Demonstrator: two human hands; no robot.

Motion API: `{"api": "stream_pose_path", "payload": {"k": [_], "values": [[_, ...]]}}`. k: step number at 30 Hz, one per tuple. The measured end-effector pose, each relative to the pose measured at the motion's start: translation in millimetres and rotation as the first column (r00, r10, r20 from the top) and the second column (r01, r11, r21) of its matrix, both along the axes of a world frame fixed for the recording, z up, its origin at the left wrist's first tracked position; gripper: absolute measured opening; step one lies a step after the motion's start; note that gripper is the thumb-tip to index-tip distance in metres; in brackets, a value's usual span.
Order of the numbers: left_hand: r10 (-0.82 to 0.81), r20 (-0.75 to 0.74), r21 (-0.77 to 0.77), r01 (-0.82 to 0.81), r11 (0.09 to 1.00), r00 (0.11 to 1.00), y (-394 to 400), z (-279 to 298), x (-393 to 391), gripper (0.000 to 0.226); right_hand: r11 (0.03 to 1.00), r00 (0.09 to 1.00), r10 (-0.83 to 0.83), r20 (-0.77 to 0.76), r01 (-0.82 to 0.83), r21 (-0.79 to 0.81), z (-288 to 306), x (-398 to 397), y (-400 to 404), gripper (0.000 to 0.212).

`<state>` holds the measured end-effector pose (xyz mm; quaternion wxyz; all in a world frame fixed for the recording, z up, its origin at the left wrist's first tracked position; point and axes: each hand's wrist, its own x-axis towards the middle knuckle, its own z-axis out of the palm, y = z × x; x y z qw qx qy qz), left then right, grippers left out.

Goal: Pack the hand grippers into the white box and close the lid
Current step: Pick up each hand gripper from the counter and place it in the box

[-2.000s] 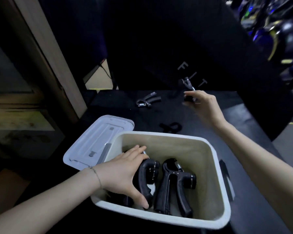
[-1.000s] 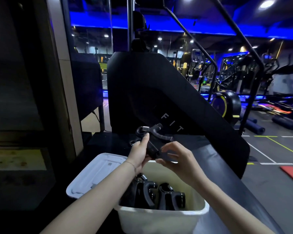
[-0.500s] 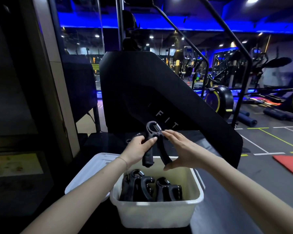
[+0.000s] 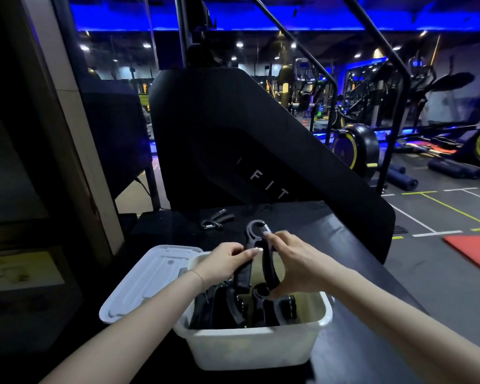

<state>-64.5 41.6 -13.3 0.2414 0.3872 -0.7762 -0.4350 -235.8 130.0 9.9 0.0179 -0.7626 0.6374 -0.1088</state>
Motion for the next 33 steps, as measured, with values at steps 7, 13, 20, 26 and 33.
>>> {"api": "stream_pose_path", "payload": {"k": [7,13,20,26,33], "values": [[-0.088,0.299,-0.121,0.129,0.984,0.950,-8.3,-18.1,-5.9,0.028,0.952,0.993,-0.061,-0.106,0.090,0.294,-17.9,-9.8,-9.1,0.116],[0.040,0.171,-0.078,-0.027,0.997,0.984,-36.5,-25.1,6.4,0.008,0.899,0.968,0.000,-0.251,0.110,0.425,-37.2,-8.5,-12.4,0.101],[0.149,0.028,-0.104,-0.145,0.984,0.988,-90.6,-22.1,12.7,0.023,0.835,0.977,0.024,-0.213,0.098,0.542,-50.1,-9.4,-20.7,0.083],[0.222,0.235,-0.169,-0.185,0.968,0.946,-159.9,-26.7,0.9,0.013,0.892,0.975,0.079,-0.206,0.023,0.451,-30.7,-9.3,-31.1,0.074],[0.125,0.682,-0.209,0.028,0.977,0.720,-213.5,-46.7,-15.9,0.027,0.968,0.967,0.249,-0.053,-0.247,0.045,-69.4,-17.1,-66.7,0.060]]}}
